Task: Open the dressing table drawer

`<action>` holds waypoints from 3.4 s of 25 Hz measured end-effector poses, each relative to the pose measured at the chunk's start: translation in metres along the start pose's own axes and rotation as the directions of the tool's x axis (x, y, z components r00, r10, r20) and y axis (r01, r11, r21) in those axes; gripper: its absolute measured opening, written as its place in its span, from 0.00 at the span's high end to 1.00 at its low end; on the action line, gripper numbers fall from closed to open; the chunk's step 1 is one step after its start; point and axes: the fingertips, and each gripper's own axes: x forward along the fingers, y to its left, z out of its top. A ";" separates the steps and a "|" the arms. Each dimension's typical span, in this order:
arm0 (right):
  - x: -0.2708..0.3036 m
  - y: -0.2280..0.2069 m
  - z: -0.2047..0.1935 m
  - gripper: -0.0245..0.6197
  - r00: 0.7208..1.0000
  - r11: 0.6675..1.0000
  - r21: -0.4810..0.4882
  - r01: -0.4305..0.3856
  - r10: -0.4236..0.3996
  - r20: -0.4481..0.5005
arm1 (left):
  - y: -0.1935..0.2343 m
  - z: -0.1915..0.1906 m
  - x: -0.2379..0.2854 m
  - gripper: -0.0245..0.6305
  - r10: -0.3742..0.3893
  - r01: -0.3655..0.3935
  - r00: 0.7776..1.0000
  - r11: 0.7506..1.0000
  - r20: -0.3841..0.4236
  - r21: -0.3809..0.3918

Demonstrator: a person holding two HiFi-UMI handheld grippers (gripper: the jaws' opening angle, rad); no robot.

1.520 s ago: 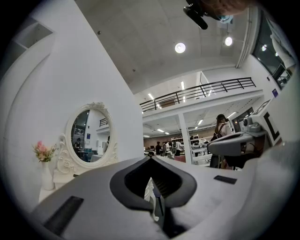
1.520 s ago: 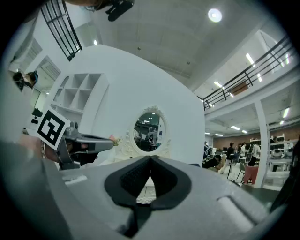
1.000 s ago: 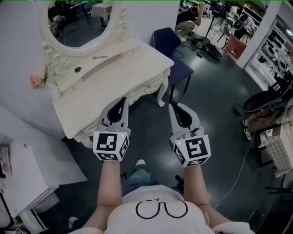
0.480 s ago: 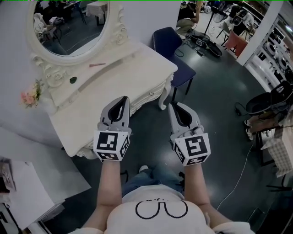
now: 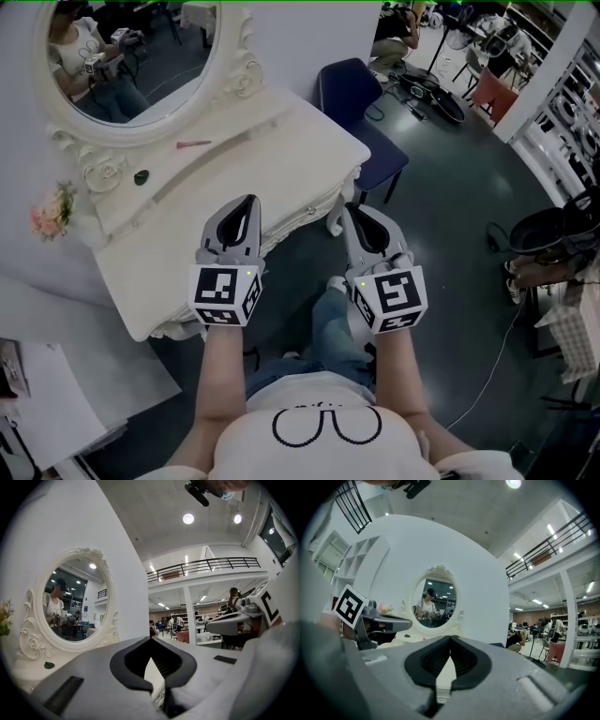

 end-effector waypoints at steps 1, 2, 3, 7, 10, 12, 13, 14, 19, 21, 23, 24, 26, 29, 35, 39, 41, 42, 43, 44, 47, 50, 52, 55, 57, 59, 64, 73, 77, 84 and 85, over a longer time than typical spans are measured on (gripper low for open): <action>0.010 -0.008 0.000 0.96 1.000 1.000 -0.001 -0.009 0.009 0.005 | 0.001 0.001 0.011 0.96 -0.004 0.004 1.000 1.000 0.008 -0.002; 0.020 -0.017 0.001 0.96 1.000 1.000 -0.002 -0.017 0.017 0.010 | 0.001 0.002 0.022 0.96 -0.012 0.012 1.000 1.000 0.018 -0.004; 0.031 -0.026 0.002 0.96 1.000 1.000 -0.002 -0.024 0.024 0.015 | 0.001 0.003 0.034 0.96 -0.018 0.018 0.999 1.000 0.026 -0.006; 0.069 -0.063 0.006 0.96 0.998 0.998 -0.008 -0.065 0.065 0.025 | 0.009 0.003 0.083 0.96 0.036 -0.036 0.999 0.999 0.013 0.001; 0.100 -0.094 0.006 0.96 0.994 0.995 -0.008 -0.103 0.104 0.029 | 0.015 0.000 0.122 0.96 0.084 -0.084 0.996 0.996 -0.014 0.026; 0.122 -0.118 0.004 0.96 0.993 0.993 -0.002 -0.116 0.116 0.028 | 0.020 -0.002 0.149 0.96 0.115 -0.113 0.993 0.992 -0.032 0.047; 0.133 -0.129 0.004 0.96 0.992 0.992 -0.001 -0.125 0.125 0.027 | 0.023 -0.003 0.162 0.96 0.131 -0.129 0.991 0.990 -0.036 0.052; 0.145 -0.139 0.003 0.96 0.990 0.990 -0.003 -0.138 0.138 0.025 | 0.026 -0.004 0.174 0.96 0.149 -0.147 0.988 0.988 -0.039 0.051; 0.196 -0.179 -0.006 0.96 0.977 0.977 -0.007 -0.212 0.212 0.013 | 0.039 -0.014 0.230 0.96 0.229 -0.228 0.972 0.973 -0.051 0.030; 0.213 -0.193 -0.012 0.96 0.971 0.971 -0.007 -0.239 0.239 0.007 | 0.044 -0.020 0.250 0.96 0.260 -0.259 0.964 0.966 -0.055 0.019; 0.228 -0.205 -0.019 0.96 0.965 0.965 -0.006 -0.262 0.262 -0.006 | 0.048 -0.028 0.266 0.96 0.288 -0.288 0.954 0.958 -0.079 0.011; 0.234 -0.211 -0.022 0.96 0.963 0.963 -0.004 -0.269 0.269 -0.014 | 0.050 -0.033 0.274 0.96 0.299 -0.300 0.949 0.954 -0.097 0.008; 0.246 -0.222 -0.028 0.96 0.960 0.960 0.000 -0.280 0.280 -0.025 | 0.054 -0.044 0.289 0.85 0.315 -0.318 0.940 0.948 -0.133 -0.002; 0.262 -0.231 -0.037 0.96 0.954 0.954 0.006 -0.299 0.299 -0.036 | 0.063 -0.058 0.304 0.72 0.351 -0.358 0.922 0.934 -0.161 -0.017; 0.287 -0.242 -0.061 0.96 0.944 0.947 0.029 -0.321 0.322 -0.072 | 0.072 -0.089 0.325 0.72 0.358 -0.367 0.906 0.930 -0.226 0.000; 0.308 -0.245 -0.079 0.96 0.933 0.937 0.080 -0.339 0.346 -0.100 | 0.082 -0.105 0.339 0.72 0.357 -0.376 0.896 0.926 -0.264 -0.024; 0.324 -0.247 -0.095 0.96 0.924 0.932 0.107 -0.346 0.358 -0.133 | 0.090 -0.119 0.350 0.72 0.359 -0.384 0.887 0.923 -0.292 -0.034; 0.333 -0.248 -0.105 0.96 0.919 0.930 0.111 -0.350 0.364 -0.153 | 0.094 -0.128 0.356 0.72 0.360 -0.390 0.881 0.920 -0.308 -0.039; 0.342 -0.248 -0.114 0.96 0.913 0.928 0.113 -0.355 0.370 -0.174 | 0.099 -0.137 0.362 0.72 0.362 -0.396 0.874 0.917 -0.324 -0.044; 0.351 -0.248 -0.123 0.96 0.906 0.926 0.115 -0.360 0.376 -0.193 | 0.104 -0.146 0.367 0.72 0.366 -0.405 0.866 0.913 -0.340 -0.049; 0.374 -0.246 -0.145 0.96 0.886 0.919 0.125 -0.375 0.395 -0.242 | 0.119 -0.172 0.377 0.72 0.384 -0.440 0.837 0.896 -0.390 -0.064; 0.397 -0.242 -0.163 0.96 0.864 0.909 0.137 -0.393 0.416 -0.283 | 0.136 -0.199 0.383 0.72 0.405 -0.486 0.800 0.870 -0.443 -0.083; 0.412 -0.239 -0.173 0.96 0.849 0.902 0.145 -0.406 0.431 -0.305 | 0.146 -0.216 0.387 0.72 0.416 -0.517 0.777 0.850 -0.473 -0.101; 0.432 -0.230 -0.189 0.96 0.821 0.888 0.154 -0.432 0.459 -0.339 | 0.160 -0.238 0.392 0.72 0.432 -0.559 0.747 0.820 -0.505 -0.126; 0.441 -0.224 -0.200 0.96 0.803 0.879 0.160 -0.449 0.475 -0.359 | 0.167 -0.250 0.397 0.72 0.444 -0.581 0.730 0.803 -0.520 -0.130; 0.449 -0.221 -0.209 0.96 0.790 0.873 0.166 -0.458 0.485 -0.376 | 0.173 -0.260 0.403 0.72 0.455 -0.597 0.718 0.792 -0.526 -0.130; 0.460 -0.218 -0.224 0.96 0.777 0.873 0.177 -0.455 0.486 -0.401 | 0.184 -0.277 0.408 0.73 0.491 -0.637 0.670 0.766 -0.557 -0.090; 0.460 -0.220 -0.234 0.96 0.772 0.876 0.187 -0.444 0.480 -0.416 | 0.187 -0.285 0.410 0.84 0.487 -0.658 0.666 0.740 -0.565 -0.138; 0.453 -0.218 -0.237 0.96 0.769 0.875 0.190 -0.445 0.482 -0.421 | 0.185 -0.285 0.408 0.85 0.470 -0.641 0.676 0.755 -0.568 -0.138; 0.439 -0.215 -0.235 0.96 0.768 0.874 0.184 -0.450 0.484 -0.420 | 0.170 -0.284 0.401 0.85 0.451 -0.625 0.682 0.769 -0.576 -0.137; 0.437 -0.215 -0.234 0.96 0.769 0.874 0.183 -0.450 0.483 -0.419 | 0.167 -0.284 0.400 0.85 0.450 -0.624 0.682 0.770 -0.577 -0.137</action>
